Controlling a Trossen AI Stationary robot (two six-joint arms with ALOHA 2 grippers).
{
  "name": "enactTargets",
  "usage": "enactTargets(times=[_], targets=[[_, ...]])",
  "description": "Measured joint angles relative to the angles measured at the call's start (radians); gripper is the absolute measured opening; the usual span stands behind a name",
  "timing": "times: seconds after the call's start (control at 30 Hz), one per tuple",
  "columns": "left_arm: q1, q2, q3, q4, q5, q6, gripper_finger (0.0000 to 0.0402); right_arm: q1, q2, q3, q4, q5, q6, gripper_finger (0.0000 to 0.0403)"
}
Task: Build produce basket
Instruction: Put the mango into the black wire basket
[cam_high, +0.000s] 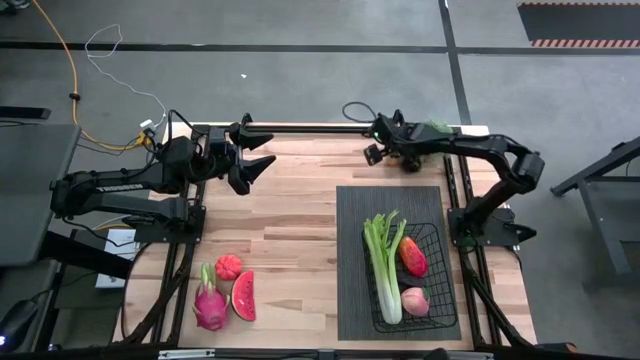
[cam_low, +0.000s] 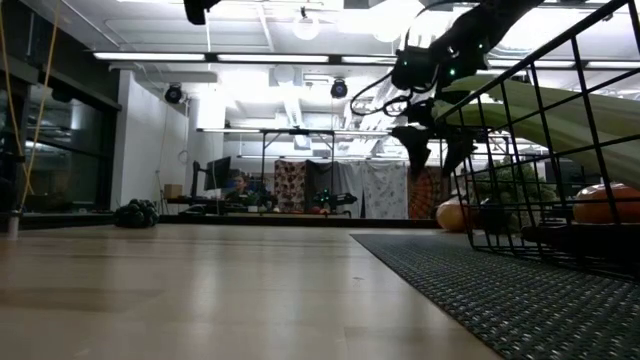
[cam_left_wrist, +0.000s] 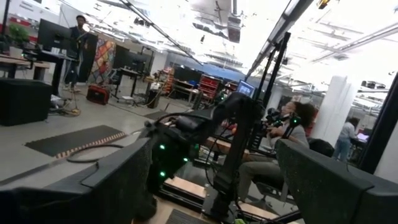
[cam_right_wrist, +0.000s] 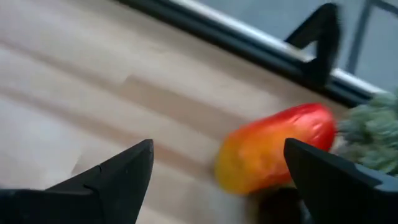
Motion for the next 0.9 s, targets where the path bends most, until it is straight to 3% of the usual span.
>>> enactTargets(times=[0.13,0.4,0.9], targets=[[0.0,0.0,0.0,0.0,0.0,0.015,0.0337,-0.05,0.029,0.004,-0.034,0.058,0.061,0.035],[0.0,0.0,0.0,0.0,0.004,0.015,0.0337,-0.09,0.089,-0.031,-0.032,0.041,0.297,0.035],[0.0,0.0,0.0,0.0,0.042,0.049,0.0337,-0.09,0.236,-0.033,0.008,0.076,0.471,0.035]])
